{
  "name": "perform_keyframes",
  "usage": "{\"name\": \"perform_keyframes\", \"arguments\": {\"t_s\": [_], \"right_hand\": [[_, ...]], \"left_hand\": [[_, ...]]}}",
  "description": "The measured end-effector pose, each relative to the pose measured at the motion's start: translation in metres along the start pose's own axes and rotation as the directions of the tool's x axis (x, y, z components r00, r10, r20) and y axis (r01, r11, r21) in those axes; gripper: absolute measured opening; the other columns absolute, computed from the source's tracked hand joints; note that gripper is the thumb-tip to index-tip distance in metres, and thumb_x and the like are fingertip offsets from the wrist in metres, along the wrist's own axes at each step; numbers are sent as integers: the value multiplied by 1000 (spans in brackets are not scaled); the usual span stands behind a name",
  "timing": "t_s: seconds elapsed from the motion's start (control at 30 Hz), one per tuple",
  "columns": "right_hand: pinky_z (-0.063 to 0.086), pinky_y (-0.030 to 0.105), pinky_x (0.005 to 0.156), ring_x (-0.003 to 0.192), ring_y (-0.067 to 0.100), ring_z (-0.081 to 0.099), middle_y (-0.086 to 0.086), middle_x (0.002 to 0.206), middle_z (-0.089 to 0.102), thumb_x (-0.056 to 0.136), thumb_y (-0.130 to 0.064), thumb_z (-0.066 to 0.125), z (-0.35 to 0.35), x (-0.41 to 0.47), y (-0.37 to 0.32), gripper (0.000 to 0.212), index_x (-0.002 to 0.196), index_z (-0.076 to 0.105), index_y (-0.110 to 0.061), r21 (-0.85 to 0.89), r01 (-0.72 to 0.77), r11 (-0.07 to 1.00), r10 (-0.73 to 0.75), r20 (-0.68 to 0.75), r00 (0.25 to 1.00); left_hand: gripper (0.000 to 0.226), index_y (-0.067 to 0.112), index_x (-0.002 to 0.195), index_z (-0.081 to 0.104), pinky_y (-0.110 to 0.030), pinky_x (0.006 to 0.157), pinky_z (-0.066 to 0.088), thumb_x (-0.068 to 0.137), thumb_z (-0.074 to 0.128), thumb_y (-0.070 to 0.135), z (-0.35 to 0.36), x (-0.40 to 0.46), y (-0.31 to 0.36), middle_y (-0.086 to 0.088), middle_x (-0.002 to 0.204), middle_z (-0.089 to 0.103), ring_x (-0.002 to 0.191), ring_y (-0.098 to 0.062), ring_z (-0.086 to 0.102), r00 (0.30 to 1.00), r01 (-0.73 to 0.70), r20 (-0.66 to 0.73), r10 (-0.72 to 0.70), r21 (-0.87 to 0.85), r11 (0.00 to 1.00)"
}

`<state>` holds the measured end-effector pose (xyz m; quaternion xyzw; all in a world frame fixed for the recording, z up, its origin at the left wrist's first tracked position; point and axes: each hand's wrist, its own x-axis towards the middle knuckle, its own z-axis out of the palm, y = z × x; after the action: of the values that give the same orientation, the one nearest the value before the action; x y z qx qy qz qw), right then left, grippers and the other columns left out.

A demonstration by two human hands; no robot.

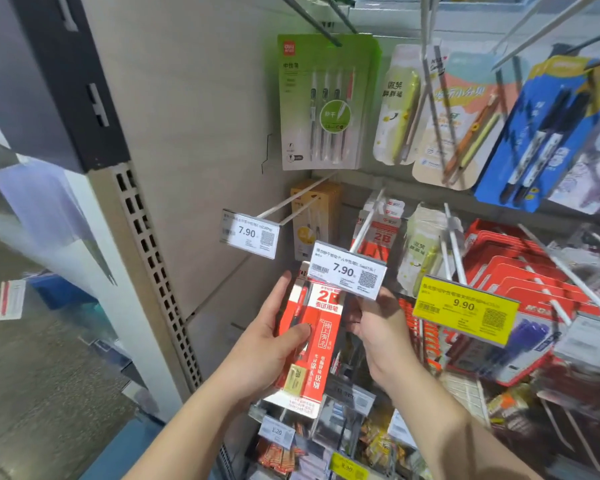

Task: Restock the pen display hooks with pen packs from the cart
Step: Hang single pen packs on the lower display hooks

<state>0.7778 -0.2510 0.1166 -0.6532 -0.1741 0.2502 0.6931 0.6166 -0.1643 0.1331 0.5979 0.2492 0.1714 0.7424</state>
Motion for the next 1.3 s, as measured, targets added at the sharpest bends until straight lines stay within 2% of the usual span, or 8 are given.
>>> {"name": "perform_keyframes", "arguments": {"t_s": [0.1, 0.23, 0.43, 0.57, 0.7, 0.9, 1.03, 1.3], "right_hand": [[52, 63, 101, 103, 35, 73, 3, 102, 79, 76, -68, 76, -4, -6, -4, 57, 108, 75, -21, -9, -70, 998, 70, 38, 997], [54, 66, 93, 92, 39, 76, 14, 96, 79, 82, -36, 85, -10, -12, -14, 41, 107, 76, -5, 38, -113, 993, 112, 42, 993], [58, 61, 91, 88, 38, 77, 15, 95, 79, 89, -13, 79, -15, -24, -18, 11, 99, 77, -10, 67, -85, 994, 81, 56, 995], [60, 45, 76, 83, 32, 77, 14, 97, 79, 91, -21, 78, -18, -31, -23, 13, 102, 75, -14, 198, -46, 979, 51, -21, 998], [61, 48, 81, 89, 37, 76, 16, 100, 79, 86, -17, 81, -24, -35, -26, 26, 110, 77, -8, 289, 1, 957, 17, -56, 998], [53, 23, 89, 91, 4, 71, -14, 91, 77, 94, -37, 72, -25, -46, -30, 10, 103, 71, -32, -306, 253, 918, -238, 85, 968], [47, 12, 80, 91, -15, 65, -29, 94, 74, 93, -44, 70, -14, -47, -36, 26, 116, 68, -31, -317, 298, 900, -281, 100, 955], [51, 20, 85, 97, -8, 68, -25, 99, 75, 91, -25, 76, 2, -39, -43, 21, 111, 71, -27, -196, 307, 931, -306, 36, 951]], "left_hand": [[95, 63, 147, 14, -46, 86, 60, 91, 73, 15, 4, 0, -8, -1, 116, 77, 100, -31, 75, 998, 24, 53, -22, -44, 999], [94, 38, 152, 32, -47, 92, 59, 82, 83, 4, 9, -3, -15, -7, 120, 76, 108, -32, 74, 997, -7, 76, 8, -10, 1000], [66, 20, 136, 52, -53, 91, 60, 81, 88, 24, 12, -11, -15, -14, 116, 76, 103, -37, 75, 1000, 0, -2, 0, -43, 999], [32, 20, 122, 61, -58, 95, 58, 94, 72, 28, 7, -17, -13, -13, 110, 78, 98, -38, 76, 997, -5, -77, 4, -5, 1000], [11, 29, 106, 70, -63, 96, 55, 96, 74, 27, 0, -16, -14, -10, 106, 79, 97, -36, 76, 967, -95, -236, 100, 31, 995], [8, 31, 104, 70, -54, 91, 59, 97, 72, 29, -13, -22, -9, -1, 96, 80, 87, -25, 78, 915, -135, -366, 168, 115, 984], [14, 26, 112, 68, -41, 83, 58, 98, 70, 28, -14, -29, -5, 1, 98, 81, 85, -19, 78, 914, -142, -363, 183, 136, 980], [17, 25, 115, 67, -52, 92, 59, 99, 68, 29, -15, -33, -1, 0, 99, 81, 88, -22, 79, 926, -121, -348, 149, 102, 987]]}}
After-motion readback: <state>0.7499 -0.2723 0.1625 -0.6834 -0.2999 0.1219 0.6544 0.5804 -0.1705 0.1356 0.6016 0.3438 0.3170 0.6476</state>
